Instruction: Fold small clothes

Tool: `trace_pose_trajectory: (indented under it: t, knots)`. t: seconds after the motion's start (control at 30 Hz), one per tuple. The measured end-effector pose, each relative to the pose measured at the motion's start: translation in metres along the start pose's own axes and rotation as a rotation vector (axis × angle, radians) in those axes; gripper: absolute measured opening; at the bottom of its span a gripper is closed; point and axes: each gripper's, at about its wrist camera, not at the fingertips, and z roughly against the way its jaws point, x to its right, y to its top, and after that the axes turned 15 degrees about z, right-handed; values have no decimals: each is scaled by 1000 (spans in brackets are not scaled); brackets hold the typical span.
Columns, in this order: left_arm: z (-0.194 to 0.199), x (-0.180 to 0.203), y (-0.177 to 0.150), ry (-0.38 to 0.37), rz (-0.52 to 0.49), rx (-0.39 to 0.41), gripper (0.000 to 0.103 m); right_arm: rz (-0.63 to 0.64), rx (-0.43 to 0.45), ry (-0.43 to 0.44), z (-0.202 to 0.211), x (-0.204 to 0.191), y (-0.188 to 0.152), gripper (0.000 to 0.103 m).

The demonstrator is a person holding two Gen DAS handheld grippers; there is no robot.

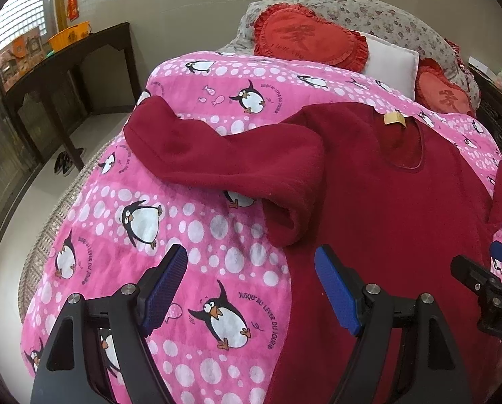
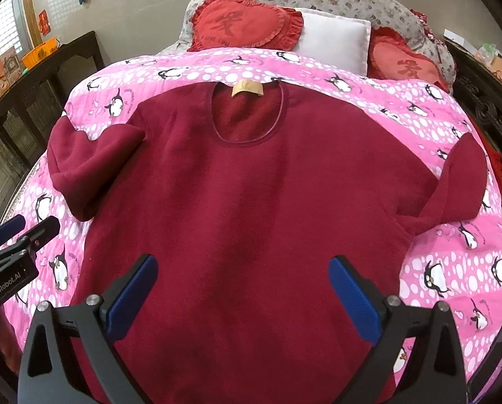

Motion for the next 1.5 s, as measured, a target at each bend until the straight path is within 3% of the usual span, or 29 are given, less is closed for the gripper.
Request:
trace_pose_trajectory:
  t: [0.6, 0.8, 1.5]
  knots:
    - [-14, -13, 13, 17, 18, -10, 60, -4, -8, 34, -16, -7, 8, 103]
    - [-17, -12, 13, 17, 13, -19, 60, 12, -14, -12, -21, -5, 9, 103]
    - [-11, -2, 12, 8, 0, -19, 60, -15, -10, -11, -16, 4, 10, 103]
